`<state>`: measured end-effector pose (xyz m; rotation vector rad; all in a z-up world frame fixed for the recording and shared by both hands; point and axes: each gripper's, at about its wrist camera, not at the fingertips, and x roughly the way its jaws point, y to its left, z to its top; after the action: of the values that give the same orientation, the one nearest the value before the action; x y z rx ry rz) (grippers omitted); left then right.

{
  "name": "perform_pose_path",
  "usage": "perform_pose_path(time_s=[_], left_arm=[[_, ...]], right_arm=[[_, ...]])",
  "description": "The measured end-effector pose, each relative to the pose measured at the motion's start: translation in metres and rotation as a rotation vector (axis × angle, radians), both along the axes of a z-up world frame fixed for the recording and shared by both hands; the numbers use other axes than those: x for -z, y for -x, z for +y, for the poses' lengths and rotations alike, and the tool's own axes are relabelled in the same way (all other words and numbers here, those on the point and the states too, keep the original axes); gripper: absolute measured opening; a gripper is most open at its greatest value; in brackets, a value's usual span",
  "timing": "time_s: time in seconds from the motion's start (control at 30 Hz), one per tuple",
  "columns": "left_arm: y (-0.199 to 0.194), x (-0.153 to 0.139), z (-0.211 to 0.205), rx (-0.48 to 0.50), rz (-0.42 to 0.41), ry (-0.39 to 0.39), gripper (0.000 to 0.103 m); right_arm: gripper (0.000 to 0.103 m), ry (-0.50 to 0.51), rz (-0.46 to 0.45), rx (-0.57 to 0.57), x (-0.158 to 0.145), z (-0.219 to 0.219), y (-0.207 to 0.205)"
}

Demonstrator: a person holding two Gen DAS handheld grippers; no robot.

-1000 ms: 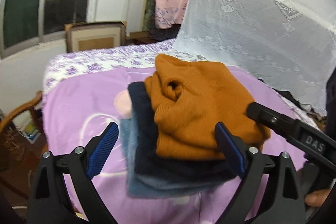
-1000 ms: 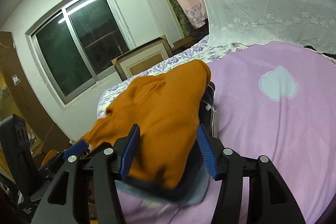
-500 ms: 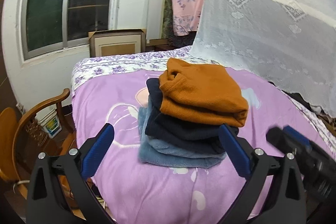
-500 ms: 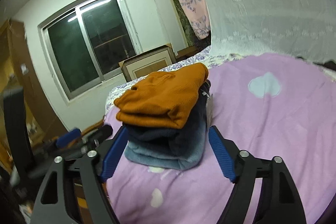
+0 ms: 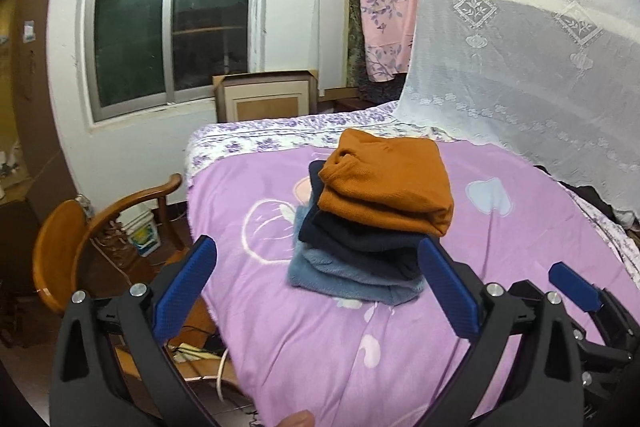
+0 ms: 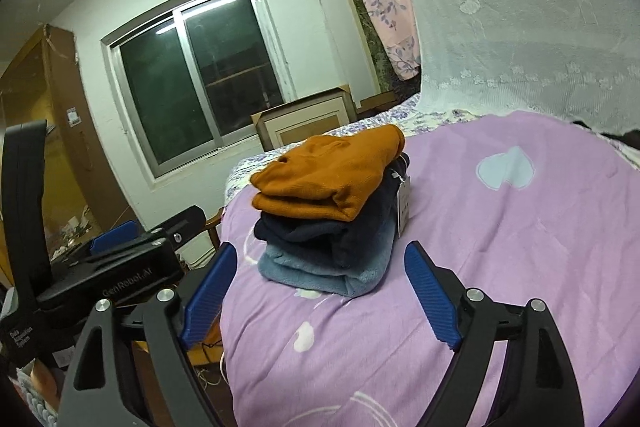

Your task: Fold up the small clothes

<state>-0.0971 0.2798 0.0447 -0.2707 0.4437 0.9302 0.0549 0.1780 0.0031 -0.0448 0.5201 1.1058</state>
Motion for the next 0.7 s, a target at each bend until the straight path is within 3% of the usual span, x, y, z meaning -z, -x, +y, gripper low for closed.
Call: perform_pose_path(time_s=[0.1,0.5,0.7], left_arm=[[0.008,-0.007,-0.015,-0.029,0.008,-0.011,0.098],[0.039,-0.031,-0.071,-0.112,-0.008,-0.117,0.099],[0.037,-0.028,-0.074,-0.074,-0.018,-0.094,0.099]], right_arm=[[0.094,0.007,-0.047,0.004,-0.006,-0.012,0.01],[0.096,-0.045,-0.074,-0.033,-0.032,-0.052,0.028],[0.097,-0.051,-0.083,-0.016,-0.035,-0.061,0.029]])
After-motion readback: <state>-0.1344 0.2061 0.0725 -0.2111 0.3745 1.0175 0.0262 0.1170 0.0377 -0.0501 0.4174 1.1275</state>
